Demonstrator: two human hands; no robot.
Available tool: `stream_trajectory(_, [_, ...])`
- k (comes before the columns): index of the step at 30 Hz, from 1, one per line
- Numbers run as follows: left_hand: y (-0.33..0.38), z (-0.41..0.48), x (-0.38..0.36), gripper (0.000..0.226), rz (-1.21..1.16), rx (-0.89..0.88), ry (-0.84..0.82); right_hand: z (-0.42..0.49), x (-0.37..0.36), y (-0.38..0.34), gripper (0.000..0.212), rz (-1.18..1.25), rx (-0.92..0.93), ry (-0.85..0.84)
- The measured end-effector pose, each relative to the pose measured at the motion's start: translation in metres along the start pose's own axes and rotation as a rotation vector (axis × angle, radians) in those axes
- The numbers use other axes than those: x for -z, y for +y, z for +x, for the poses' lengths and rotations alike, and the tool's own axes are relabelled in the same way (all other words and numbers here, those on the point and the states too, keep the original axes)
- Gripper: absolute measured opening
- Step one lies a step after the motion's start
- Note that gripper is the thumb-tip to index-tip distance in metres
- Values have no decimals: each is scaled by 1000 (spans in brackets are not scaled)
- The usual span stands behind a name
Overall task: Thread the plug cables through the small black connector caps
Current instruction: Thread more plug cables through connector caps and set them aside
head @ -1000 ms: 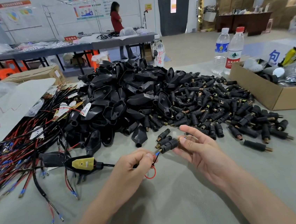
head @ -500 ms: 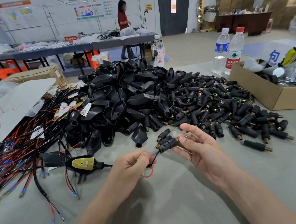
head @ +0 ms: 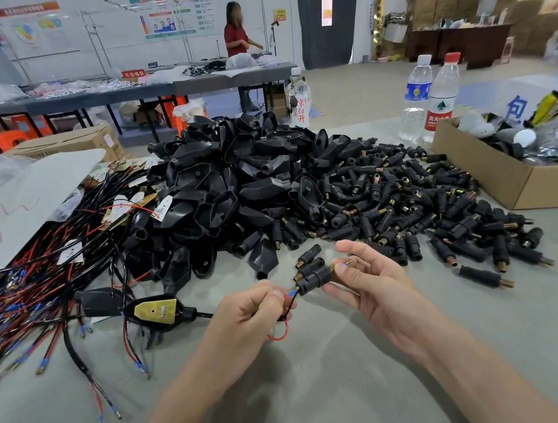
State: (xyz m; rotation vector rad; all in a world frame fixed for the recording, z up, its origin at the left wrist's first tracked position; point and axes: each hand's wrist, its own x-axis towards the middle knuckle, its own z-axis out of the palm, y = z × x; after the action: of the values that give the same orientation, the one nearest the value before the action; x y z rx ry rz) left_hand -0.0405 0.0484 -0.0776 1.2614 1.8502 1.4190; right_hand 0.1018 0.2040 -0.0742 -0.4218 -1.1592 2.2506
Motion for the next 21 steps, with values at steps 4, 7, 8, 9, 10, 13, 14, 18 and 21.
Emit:
stream_trajectory(4, [-1, -1, -1, 39, -8, -29, -19, -1, -2, 1, 34, 18, -23, 8])
stream_trajectory(7, [0, -1, -1, 38, -10, -56, -32, -1, -2, 0, 31, -6, -27, 9])
stream_trajectory(8, [0, -1, -1, 37, -5, -58, -39, -1, -2, 0, 31, -19, -29, 10])
stream_trajectory(9, [0, -1, -1, 37, -3, -58, -45, -1, -1, 0, 30, -31, -32, 9])
stream_trajectory(10, [0, -1, -1, 38, -6, -57, -50, -1, -1, 0, 31, -40, -32, 8])
stream_trajectory(13, [4, -2, 0, 39, -34, -42, -87, -1, -1, -1, 33, -45, -46, 8])
stream_trajectory(14, [5, -3, 1, 37, -40, -39, -109, 0, -1, -1, 34, -45, -55, 9])
stream_trajectory(18, [10, -5, 2, 40, -55, -36, -178, 0, -1, -1, 39, -21, -97, 18])
stream_trajectory(21, [12, -5, 2, 41, -76, -27, -189, 0, 0, 0, 39, -12, -128, 24])
